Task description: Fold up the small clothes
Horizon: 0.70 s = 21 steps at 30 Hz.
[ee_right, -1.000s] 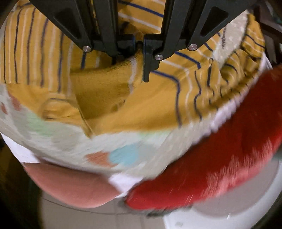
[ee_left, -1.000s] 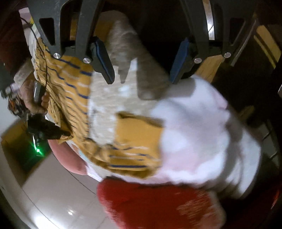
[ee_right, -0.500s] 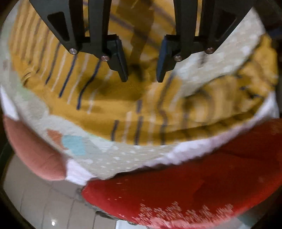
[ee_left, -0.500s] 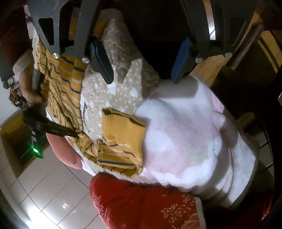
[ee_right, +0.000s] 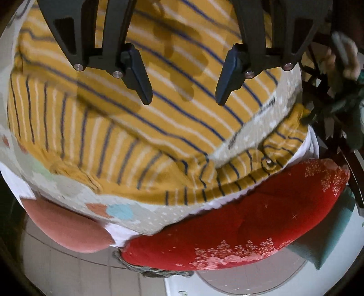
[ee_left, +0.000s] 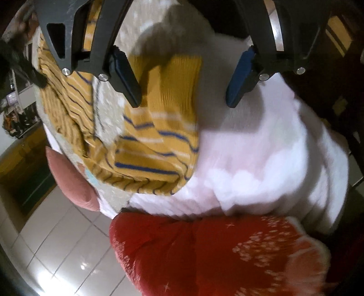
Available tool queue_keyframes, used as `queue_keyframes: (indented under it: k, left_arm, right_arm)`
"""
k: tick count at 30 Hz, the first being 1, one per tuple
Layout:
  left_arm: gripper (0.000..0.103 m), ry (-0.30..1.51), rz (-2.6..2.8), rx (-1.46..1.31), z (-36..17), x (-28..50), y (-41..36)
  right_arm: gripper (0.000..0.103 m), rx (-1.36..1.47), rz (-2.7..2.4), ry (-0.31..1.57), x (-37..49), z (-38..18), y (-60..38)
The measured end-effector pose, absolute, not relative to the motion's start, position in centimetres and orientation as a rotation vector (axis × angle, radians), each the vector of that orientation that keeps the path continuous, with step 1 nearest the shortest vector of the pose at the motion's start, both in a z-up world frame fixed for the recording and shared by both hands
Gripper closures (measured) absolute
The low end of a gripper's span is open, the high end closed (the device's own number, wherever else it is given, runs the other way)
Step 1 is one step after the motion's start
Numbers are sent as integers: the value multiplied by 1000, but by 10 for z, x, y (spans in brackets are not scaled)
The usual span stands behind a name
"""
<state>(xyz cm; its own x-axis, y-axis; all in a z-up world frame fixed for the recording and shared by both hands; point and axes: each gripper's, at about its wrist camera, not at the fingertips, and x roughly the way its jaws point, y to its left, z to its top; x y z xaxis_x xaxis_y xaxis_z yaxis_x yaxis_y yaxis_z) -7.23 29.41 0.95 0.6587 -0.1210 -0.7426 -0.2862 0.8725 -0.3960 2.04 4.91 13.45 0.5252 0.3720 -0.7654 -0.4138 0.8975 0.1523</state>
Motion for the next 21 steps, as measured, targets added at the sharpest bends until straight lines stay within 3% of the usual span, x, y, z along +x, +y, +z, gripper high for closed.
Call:
queue_keyframes:
  k: [1, 3, 4, 5, 14, 21]
  left_arm:
    - [28, 860, 101, -506, 8, -67, 292]
    - [48, 872, 118, -439, 10, -57, 285]
    - [75, 880, 115, -418, 14, -55, 285]
    - [94, 884, 99, -419, 18, -52, 286]
    - [94, 752, 160, -420, 141, -19, 330]
    - [94, 699, -51, -277, 231, 32, 231]
  right_arm:
    - [40, -33, 457, 905, 15, 132, 40]
    - [40, -11, 431, 904, 7, 129, 25]
    - [40, 5, 418, 904, 3, 128, 16]
    - [40, 22, 402, 904, 1, 127, 7]
    - [40, 219, 304, 831, -21, 137, -82]
    - [40, 350, 256, 781, -47, 136, -147]
